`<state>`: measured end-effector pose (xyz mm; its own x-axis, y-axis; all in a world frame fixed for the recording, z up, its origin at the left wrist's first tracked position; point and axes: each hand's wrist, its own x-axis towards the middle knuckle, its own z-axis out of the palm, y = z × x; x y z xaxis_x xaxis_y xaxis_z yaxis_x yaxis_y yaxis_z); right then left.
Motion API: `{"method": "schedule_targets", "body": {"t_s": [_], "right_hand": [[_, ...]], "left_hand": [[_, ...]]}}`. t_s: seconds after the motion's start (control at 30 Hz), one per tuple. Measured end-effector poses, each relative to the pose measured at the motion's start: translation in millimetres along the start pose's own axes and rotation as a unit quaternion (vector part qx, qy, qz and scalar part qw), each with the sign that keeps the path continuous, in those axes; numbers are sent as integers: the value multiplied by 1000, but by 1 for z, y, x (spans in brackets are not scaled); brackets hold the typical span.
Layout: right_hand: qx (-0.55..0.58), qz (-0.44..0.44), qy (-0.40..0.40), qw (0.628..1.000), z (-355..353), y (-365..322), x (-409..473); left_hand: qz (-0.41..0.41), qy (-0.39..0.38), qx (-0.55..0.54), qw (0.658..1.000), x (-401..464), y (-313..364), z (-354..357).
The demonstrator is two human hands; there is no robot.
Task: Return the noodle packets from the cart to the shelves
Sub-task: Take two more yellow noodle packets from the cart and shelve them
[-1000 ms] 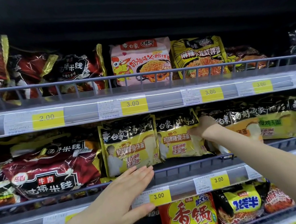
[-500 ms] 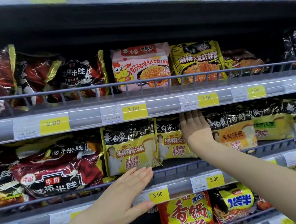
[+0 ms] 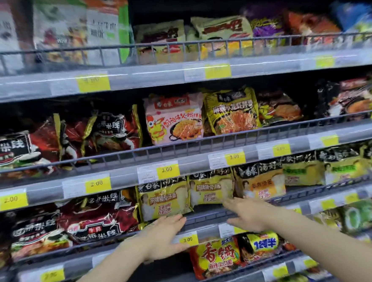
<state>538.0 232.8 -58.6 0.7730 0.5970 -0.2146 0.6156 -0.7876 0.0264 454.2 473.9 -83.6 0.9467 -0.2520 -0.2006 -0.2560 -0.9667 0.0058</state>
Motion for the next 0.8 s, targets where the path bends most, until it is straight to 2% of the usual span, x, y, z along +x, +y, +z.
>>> {"method": "schedule_targets", "body": {"t_s": [0.13,0.33,0.6,0.8], "right_hand": [[27,2,8,1000,-4,-9,-25],[26,-24,25,999,-13,-18,-43],[7,-96,56,994,-23,-56,-48],[4,-205,72,976,-8,-99,-84]], "left_hand": [[3,53,1,999,-14,12,-22],[-32,88,-4,996,-53,16,-34],[-189,64,22,980,-159,22,-20],[-317,79,-32,945,-263,65,13]]}}
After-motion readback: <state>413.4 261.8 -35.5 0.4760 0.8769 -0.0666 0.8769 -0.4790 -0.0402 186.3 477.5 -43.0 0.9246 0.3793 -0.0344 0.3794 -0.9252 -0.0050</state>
